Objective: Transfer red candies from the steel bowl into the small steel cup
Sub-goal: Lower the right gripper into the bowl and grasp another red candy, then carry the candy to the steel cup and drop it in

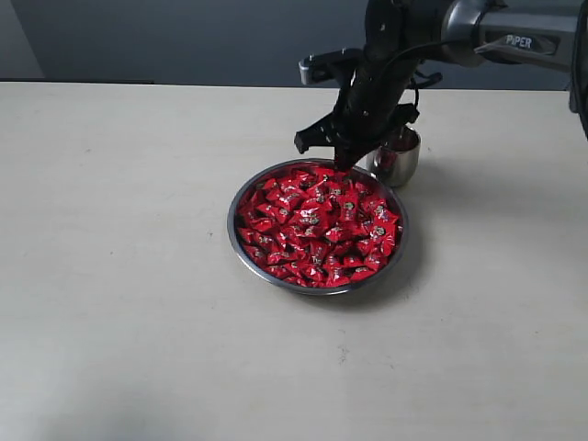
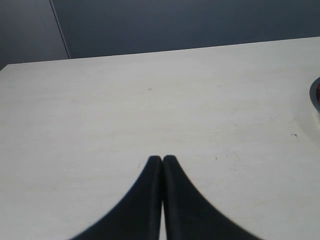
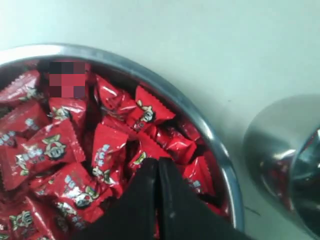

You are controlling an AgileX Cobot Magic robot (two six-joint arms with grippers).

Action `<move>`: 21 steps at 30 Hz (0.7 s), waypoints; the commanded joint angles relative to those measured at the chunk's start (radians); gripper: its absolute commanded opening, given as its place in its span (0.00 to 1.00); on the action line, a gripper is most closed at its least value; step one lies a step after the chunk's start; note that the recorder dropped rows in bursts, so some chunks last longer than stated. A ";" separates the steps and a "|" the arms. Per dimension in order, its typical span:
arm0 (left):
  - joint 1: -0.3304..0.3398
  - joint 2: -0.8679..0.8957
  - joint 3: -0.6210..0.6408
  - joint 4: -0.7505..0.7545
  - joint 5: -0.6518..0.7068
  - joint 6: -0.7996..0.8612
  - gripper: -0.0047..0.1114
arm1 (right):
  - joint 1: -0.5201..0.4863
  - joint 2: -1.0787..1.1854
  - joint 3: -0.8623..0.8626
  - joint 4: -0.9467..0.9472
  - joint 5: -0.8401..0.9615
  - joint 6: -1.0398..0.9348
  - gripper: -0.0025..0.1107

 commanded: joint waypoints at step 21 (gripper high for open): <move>0.000 -0.005 0.002 0.002 -0.008 -0.002 0.04 | -0.129 -0.085 -0.075 -0.192 0.006 0.055 0.01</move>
